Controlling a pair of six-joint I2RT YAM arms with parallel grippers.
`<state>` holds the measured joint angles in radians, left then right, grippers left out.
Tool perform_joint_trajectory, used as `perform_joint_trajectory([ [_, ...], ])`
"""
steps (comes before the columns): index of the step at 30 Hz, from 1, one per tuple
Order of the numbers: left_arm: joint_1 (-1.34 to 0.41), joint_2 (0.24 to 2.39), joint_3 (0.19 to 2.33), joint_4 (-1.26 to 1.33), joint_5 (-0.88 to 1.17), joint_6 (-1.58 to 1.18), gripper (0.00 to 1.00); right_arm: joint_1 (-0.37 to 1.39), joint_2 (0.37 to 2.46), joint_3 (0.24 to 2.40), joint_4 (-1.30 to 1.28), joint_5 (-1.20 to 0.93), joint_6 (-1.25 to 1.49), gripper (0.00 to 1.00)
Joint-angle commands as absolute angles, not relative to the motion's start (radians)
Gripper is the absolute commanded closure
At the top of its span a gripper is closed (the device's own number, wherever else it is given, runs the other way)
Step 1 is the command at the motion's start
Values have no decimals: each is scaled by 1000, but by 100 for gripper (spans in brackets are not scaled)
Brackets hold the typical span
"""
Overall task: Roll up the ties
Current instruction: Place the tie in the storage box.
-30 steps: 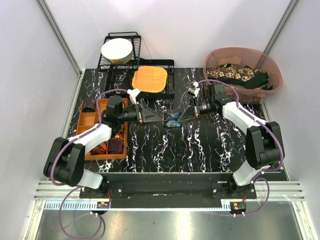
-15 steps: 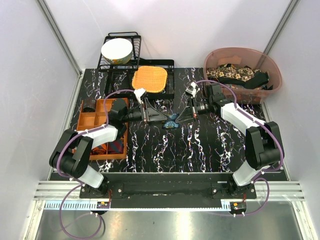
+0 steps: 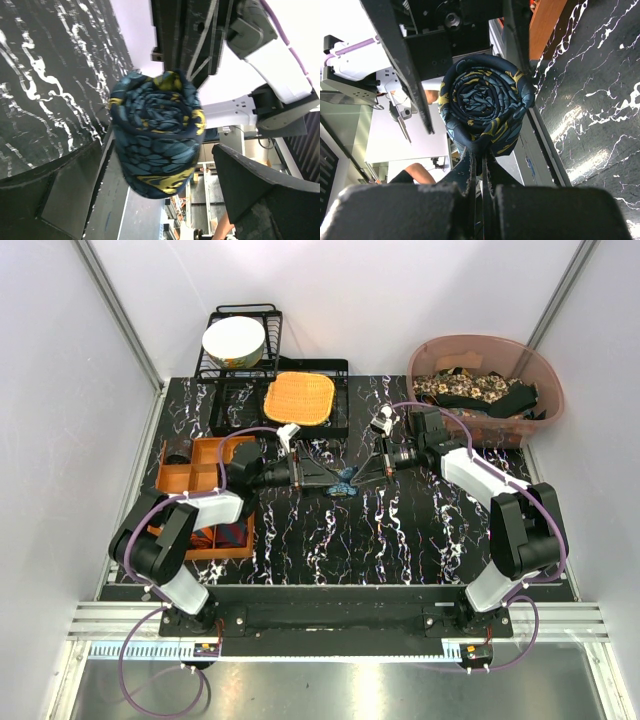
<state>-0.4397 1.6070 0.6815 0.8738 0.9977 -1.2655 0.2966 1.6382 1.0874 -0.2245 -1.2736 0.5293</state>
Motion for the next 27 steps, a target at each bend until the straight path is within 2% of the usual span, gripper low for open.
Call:
perform_joint_trajectory([
  [1,-457,1617,669,1031,988,-1331,9,310,1632,1078,-158,-1290,571,100],
  [6,-459,1637,678,1068,983,-1356,18,310,1637,1060,-123,-1292,609,100],
  [19,-486,1657,670,1057,960,-1365,14,311,1638,1040,-77,-1290,641,100],
  [23,-489,1664,678,1069,960,-1371,18,311,1644,1037,-77,-1290,641,100],
  [26,-488,1674,680,1075,957,-1377,24,313,1646,1037,-77,-1289,641,100],
  [27,-489,1678,681,1083,956,-1381,28,313,1647,1035,-75,-1290,643,100],
])
